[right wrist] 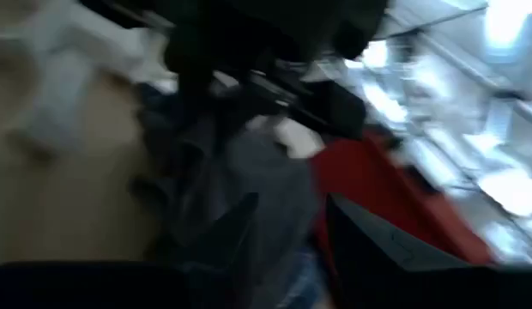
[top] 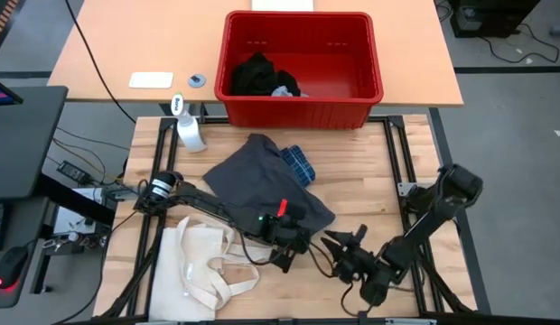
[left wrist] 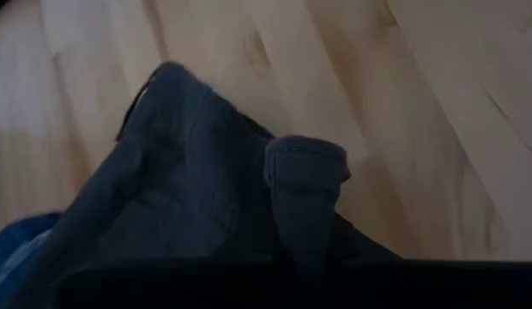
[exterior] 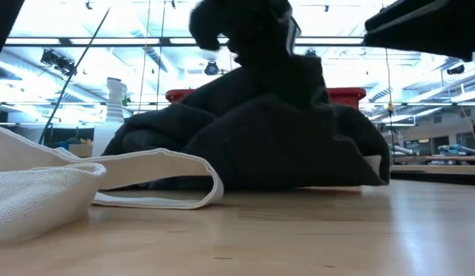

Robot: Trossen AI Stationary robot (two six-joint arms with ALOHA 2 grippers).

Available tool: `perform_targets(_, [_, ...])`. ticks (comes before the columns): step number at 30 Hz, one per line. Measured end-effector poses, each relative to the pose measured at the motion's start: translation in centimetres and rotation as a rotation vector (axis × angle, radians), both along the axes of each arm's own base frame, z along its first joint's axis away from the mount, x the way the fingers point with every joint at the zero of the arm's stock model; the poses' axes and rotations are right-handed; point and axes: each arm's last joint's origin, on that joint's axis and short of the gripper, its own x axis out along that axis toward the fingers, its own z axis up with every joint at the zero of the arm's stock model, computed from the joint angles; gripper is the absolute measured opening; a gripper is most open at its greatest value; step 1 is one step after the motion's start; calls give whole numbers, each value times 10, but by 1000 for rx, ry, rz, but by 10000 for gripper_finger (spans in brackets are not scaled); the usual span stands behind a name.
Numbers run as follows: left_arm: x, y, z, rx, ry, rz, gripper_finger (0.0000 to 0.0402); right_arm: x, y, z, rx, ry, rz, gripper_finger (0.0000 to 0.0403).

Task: Fold Laundry from Bin
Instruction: Fold the gray short

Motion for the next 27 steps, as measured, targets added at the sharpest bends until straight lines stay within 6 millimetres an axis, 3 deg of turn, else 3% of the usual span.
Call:
perform_targets(3, [-6, 0, 5, 17, 16, 18, 17, 5, 9, -5, -7, -51, -40, 150])
perform_targets(6, [-12, 0, 13, 16, 24, 32, 17, 10, 14, -7, 81, -23, 34, 177])
perform_targets(10, [-17, -2, 21, 21, 5, 47, 17, 17, 11, -12, 183, 21, 93, 240])
perform_targets(19, [-33, -8, 23, 54, 8, 81, 16, 30, -9, -16, 163, 29, 5, 389])
perform_targets(27, [-47, -16, 37, 54, -50, 95, 17, 49, -34, -33, 247, 144, -12, 383])
